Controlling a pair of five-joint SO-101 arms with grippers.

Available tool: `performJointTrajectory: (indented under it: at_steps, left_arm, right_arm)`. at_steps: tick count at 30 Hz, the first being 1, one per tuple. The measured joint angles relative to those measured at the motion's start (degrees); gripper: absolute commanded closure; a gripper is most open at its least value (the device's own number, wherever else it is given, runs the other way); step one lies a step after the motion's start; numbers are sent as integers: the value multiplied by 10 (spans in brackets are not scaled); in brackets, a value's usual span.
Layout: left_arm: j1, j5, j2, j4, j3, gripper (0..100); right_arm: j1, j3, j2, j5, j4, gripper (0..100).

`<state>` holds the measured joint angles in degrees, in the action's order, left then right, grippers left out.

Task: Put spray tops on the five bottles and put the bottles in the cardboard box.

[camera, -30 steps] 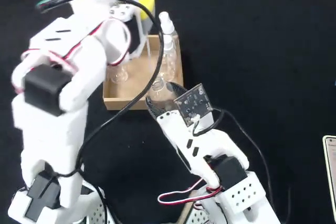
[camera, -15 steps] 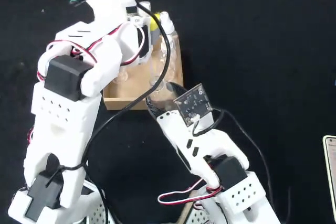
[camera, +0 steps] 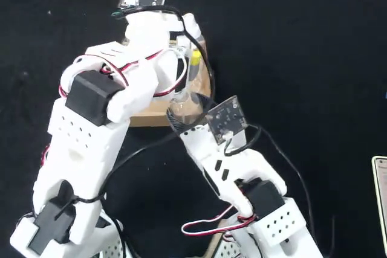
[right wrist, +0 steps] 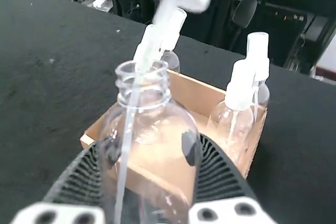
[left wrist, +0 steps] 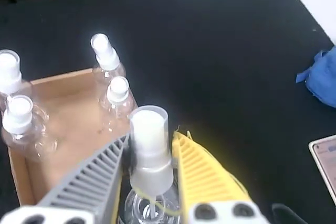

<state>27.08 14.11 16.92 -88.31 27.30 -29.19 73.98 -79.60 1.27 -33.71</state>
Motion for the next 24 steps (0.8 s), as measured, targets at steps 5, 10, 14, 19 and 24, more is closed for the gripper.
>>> performJointTrajectory:
  at_steps: [5,10,14,19,24]
  left_arm:
    - [1,0,0,-3,0,957]
    - [4,0,0,-16,0,807]
    - [7,0,20,-24,0,798]
    - [5,0,50,-27,0,818]
    - [-6,-1,78,-27,0,818]
  right_arm:
    - [0,0,0,-24,0,988]
    - [0,0,0,-26,0,988]
    - [1,0,0,-28,0,988]
    - [1,0,0,-27,0,988]
    - [1,0,0,-27,0,988]
